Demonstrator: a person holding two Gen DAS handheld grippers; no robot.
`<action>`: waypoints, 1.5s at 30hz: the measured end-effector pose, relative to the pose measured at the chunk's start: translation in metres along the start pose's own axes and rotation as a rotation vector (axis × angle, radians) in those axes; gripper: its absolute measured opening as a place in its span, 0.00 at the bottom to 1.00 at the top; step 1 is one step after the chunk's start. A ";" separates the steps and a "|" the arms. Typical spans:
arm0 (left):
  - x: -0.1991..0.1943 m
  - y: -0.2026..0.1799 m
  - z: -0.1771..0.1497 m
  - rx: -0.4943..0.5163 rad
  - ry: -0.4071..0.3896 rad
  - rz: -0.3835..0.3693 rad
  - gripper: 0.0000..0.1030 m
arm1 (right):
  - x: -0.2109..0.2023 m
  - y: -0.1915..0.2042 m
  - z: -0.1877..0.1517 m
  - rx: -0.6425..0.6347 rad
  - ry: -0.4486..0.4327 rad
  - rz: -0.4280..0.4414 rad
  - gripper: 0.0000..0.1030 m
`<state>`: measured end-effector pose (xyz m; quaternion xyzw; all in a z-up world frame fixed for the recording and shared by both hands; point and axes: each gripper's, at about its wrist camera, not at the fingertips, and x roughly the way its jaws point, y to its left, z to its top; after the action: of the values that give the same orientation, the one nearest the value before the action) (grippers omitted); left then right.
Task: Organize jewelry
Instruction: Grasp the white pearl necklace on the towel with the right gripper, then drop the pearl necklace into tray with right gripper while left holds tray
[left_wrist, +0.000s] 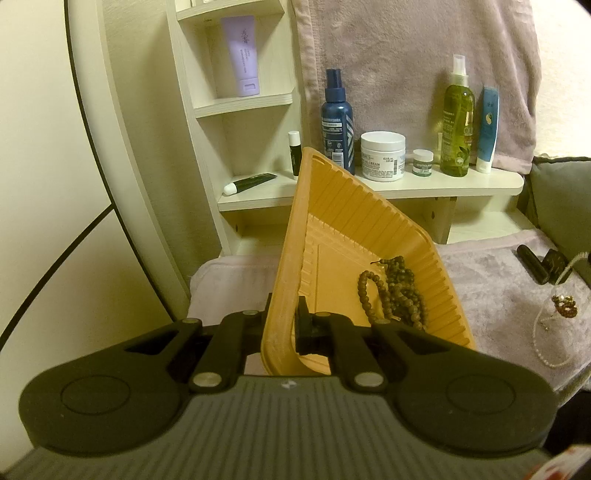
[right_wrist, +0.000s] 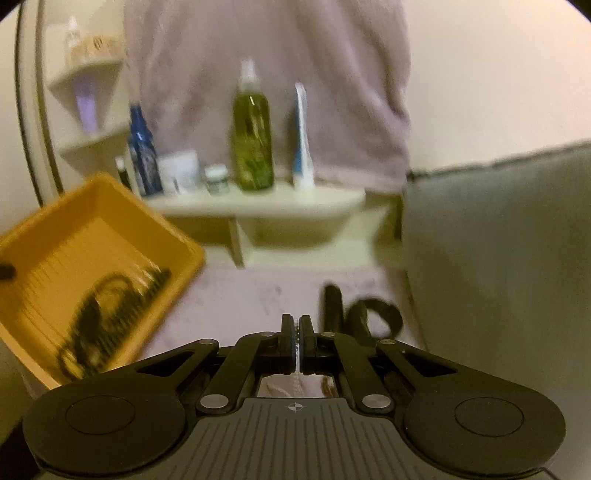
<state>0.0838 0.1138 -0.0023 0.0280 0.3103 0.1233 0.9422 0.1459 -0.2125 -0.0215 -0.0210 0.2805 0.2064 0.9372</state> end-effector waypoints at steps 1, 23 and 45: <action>0.000 0.000 0.000 0.000 0.000 0.000 0.06 | -0.003 0.002 0.005 -0.004 -0.013 0.010 0.02; 0.000 0.003 0.000 -0.016 -0.003 -0.012 0.06 | -0.016 0.086 0.111 -0.072 -0.227 0.338 0.02; 0.002 0.005 -0.001 -0.029 -0.002 -0.016 0.06 | 0.081 0.152 0.072 -0.010 0.074 0.578 0.02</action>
<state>0.0831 0.1194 -0.0037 0.0118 0.3079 0.1201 0.9437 0.1837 -0.0323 0.0076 0.0475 0.3079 0.4654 0.8285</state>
